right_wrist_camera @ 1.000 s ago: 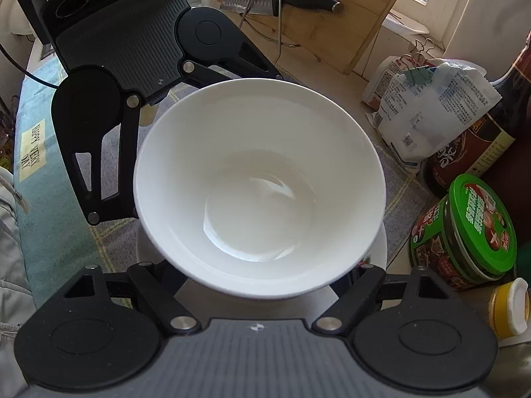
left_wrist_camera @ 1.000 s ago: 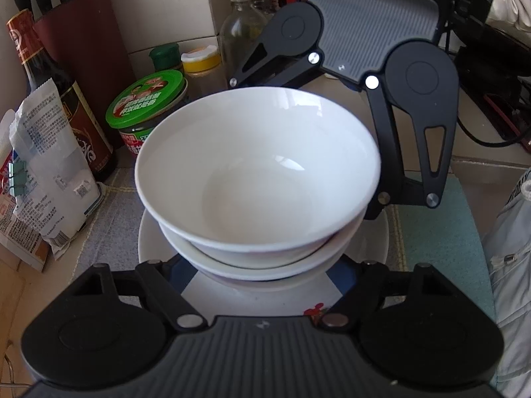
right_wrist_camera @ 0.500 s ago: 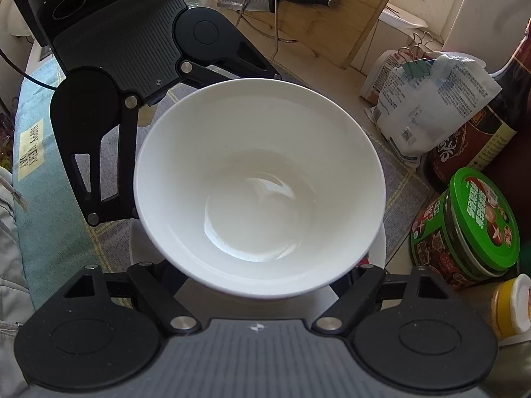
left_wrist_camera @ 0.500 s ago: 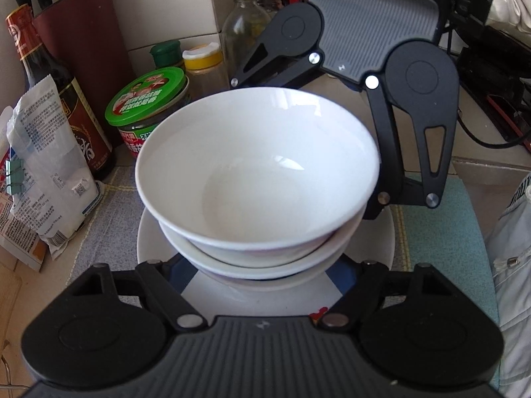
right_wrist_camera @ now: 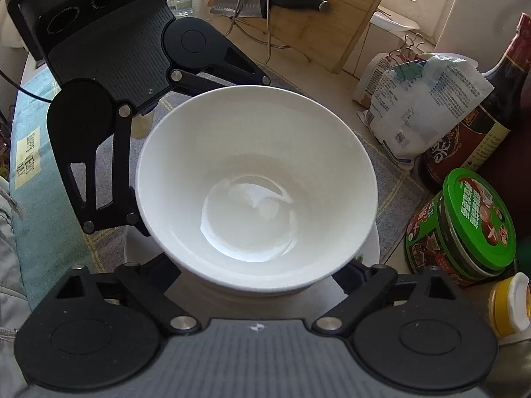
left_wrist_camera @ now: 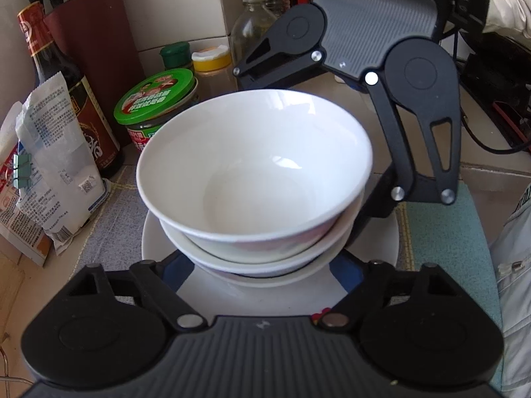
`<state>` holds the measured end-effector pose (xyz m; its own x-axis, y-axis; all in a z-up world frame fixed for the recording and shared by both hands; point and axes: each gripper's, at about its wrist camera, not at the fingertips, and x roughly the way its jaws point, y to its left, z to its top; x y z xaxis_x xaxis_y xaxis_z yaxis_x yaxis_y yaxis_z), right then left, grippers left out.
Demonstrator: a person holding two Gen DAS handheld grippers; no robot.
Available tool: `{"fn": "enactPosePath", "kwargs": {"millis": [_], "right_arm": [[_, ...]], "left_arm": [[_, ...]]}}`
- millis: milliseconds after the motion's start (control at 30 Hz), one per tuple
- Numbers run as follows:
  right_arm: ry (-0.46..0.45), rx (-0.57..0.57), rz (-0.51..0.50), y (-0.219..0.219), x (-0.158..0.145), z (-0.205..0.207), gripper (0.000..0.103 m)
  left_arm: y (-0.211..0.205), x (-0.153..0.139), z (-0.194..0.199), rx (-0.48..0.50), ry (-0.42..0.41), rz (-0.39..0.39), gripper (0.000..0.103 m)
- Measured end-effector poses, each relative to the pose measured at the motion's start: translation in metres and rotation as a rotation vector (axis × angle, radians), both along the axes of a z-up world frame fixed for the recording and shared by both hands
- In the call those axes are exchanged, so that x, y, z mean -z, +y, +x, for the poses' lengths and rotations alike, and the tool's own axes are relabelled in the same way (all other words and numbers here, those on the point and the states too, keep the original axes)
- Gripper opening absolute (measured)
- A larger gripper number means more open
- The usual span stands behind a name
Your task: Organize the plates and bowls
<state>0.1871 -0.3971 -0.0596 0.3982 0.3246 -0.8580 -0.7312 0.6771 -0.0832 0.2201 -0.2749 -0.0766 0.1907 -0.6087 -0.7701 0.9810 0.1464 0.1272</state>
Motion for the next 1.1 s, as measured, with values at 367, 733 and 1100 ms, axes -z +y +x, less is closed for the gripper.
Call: {"fn": "enactPosePath", "kwargs": {"millis": [367, 733, 1100], "right_arm": [[-0.044, 0.02, -0.017, -0.004, -0.009, -0.016, 0.103], [-0.086, 0.252, -0.116, 0.026, -0.029, -0.053, 0.103], [-0.089, 1.0, -0.08, 0.083, -0.048, -0.117, 0.103]], "left_arm": [[0.043, -0.016, -0.026, -0.234, -0.047, -0.097, 0.098], [0.104, -0.05, -0.068, -0.586, -0.187, -0.347, 0.102], [0.134, -0.079, -0.108, -0.787, -0.063, -0.306, 0.102]]}}
